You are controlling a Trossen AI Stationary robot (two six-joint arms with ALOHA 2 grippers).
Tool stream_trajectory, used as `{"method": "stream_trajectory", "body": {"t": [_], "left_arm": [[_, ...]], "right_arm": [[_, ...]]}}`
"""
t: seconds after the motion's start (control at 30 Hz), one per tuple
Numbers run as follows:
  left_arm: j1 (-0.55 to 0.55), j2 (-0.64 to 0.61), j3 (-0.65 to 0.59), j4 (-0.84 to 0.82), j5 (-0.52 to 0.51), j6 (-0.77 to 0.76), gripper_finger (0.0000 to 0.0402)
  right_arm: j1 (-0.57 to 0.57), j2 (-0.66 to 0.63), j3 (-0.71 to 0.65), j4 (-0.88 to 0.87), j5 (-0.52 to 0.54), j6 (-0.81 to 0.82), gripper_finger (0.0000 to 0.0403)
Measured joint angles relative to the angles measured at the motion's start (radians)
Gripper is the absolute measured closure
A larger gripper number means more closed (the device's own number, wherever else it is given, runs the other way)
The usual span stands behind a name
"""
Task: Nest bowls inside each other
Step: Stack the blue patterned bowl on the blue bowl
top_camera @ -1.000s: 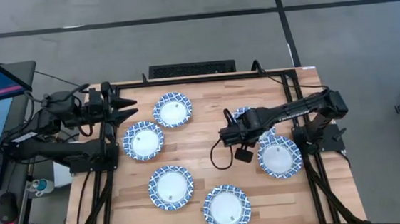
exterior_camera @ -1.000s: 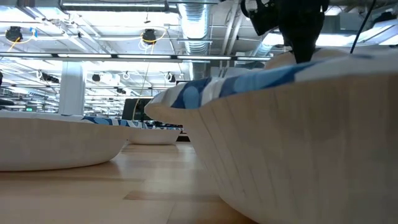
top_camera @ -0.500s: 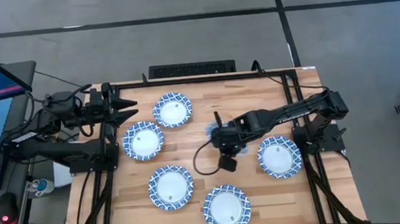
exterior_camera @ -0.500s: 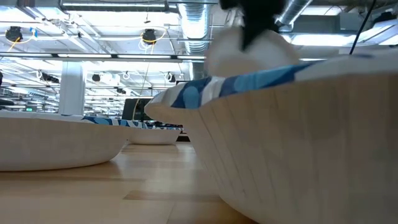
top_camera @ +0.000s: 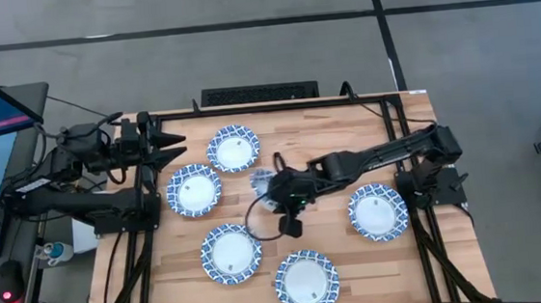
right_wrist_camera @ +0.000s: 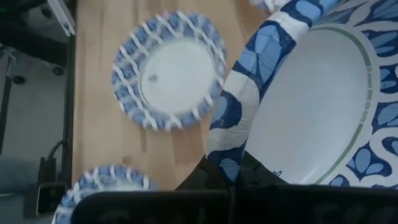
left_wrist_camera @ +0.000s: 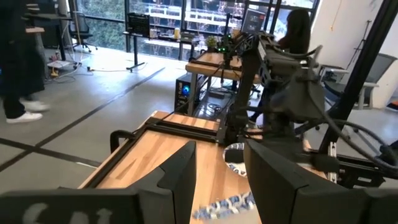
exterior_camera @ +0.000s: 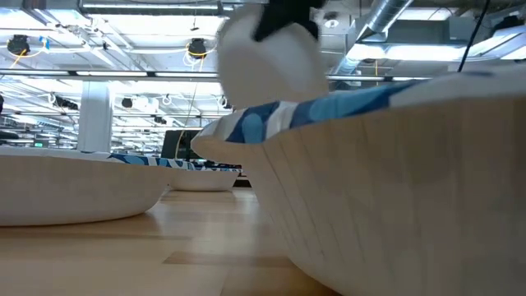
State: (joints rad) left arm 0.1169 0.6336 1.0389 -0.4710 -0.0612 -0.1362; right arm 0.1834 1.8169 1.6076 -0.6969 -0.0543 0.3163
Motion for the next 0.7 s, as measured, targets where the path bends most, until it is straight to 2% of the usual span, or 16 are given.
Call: {"method": "stream_trajectory", "body": {"t": [0.2, 0.37, 0.53, 0.7], "left_arm": [[0.0, 0.003, 0.0, 0.023, 0.006, -0.007, 0.0276], [0.0, -0.021, 0.0, 0.022, 0.009, 0.0, 0.0276], [0.0, -0.051, 0.0, 0.017, 0.01, 0.024, 0.0276], [0.0, -0.068, 0.0, 0.007, 0.01, 0.026, 0.0276]], "right_arm": [[0.007, 0.18, 0.285, -0.126, -0.009, -0.124, 0.0401], [0.012, 0.283, 0.471, -0.119, -0.072, -0.208, 0.0399], [0.029, 0.378, 0.58, -0.17, -0.131, -0.251, 0.04], [0.05, 0.451, 0.633, -0.201, -0.136, -0.297, 0.0401]]}}
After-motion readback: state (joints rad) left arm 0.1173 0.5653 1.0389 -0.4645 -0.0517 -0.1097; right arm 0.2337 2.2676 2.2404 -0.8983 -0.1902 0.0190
